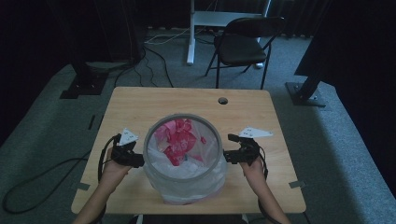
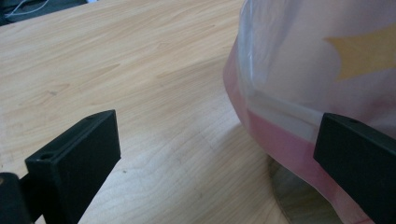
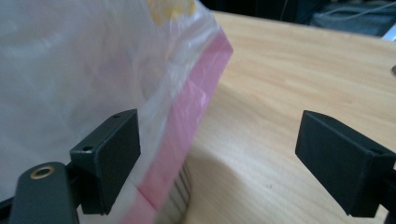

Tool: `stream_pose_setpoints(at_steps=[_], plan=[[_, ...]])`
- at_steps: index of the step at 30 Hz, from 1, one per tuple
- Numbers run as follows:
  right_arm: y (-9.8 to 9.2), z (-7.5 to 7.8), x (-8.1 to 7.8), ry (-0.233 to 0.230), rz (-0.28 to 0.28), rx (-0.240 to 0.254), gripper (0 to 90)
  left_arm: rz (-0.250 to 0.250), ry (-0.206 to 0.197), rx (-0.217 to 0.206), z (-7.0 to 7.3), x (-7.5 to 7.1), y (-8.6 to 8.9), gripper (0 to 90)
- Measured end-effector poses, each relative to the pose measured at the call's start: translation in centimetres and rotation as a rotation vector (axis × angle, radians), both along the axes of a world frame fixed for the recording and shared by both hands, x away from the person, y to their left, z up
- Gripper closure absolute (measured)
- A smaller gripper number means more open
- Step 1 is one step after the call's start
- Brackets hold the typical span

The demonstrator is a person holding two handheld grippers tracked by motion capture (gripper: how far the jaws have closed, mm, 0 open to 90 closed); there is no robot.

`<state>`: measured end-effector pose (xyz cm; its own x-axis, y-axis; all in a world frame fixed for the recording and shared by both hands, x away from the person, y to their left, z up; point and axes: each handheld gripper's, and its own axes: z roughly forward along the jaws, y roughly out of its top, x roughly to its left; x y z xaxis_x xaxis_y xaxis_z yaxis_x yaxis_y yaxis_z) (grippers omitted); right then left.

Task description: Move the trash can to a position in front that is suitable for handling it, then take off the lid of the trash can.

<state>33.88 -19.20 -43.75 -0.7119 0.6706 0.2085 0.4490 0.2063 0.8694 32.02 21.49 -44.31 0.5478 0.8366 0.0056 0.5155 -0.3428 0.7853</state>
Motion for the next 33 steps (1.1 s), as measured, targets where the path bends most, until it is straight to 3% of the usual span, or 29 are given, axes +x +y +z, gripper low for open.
stream_pose_setpoints(at_steps=[4,6,9,13,14,15,21,25,28,33], plan=[[-1.7,-0.9,0.4,0.049,-0.032,-0.033,13.3,0.016,0.017,-0.01,-0.7,-0.3,0.8,0.6],[-2.5,-1.4,0.3,0.05,-0.068,-0.068,13.0,0.026,0.026,-0.001,-1.3,-0.6,1.2,0.6],[-4.0,-2.2,0.2,0.12,0.007,-0.058,13.8,0.033,0.042,0.0,-2.2,-1.2,1.9,0.6],[-4.5,-2.6,-0.2,0.116,0.01,-0.069,13.8,0.04,0.05,-0.017,-2.9,-2.1,2.4,0.6],[-5.1,-3.0,-0.7,0.137,0.06,-0.068,12.6,0.041,0.056,-0.021,-3.1,-2.4,2.5,0.6],[-5.3,-3.1,-1.1,0.121,0.055,-0.067,12.7,0.044,0.06,-0.028,-3.5,-2.8,2.7,0.6],[-7.5,-3.8,-2.7,0.15,0.039,-0.001,12.6,0.049,0.062,-0.043,-5.0,-5.0,3.1,0.6],[-8.3,-3.7,-3.4,0.145,0.022,0.013,12.6,0.059,0.067,-0.054,-5.8,-6.4,3.6,0.6],[-8.9,-3.5,-4.0,0.148,0.018,0.026,12.8,0.07,0.072,-0.064,-6.6,-7.3,4.1,0.6],[-9.6,-1.7,-5.2,0.098,0.022,0.077,13.7,0.088,0.071,-0.099,-8.1,-8.4,4.8,0.6]])
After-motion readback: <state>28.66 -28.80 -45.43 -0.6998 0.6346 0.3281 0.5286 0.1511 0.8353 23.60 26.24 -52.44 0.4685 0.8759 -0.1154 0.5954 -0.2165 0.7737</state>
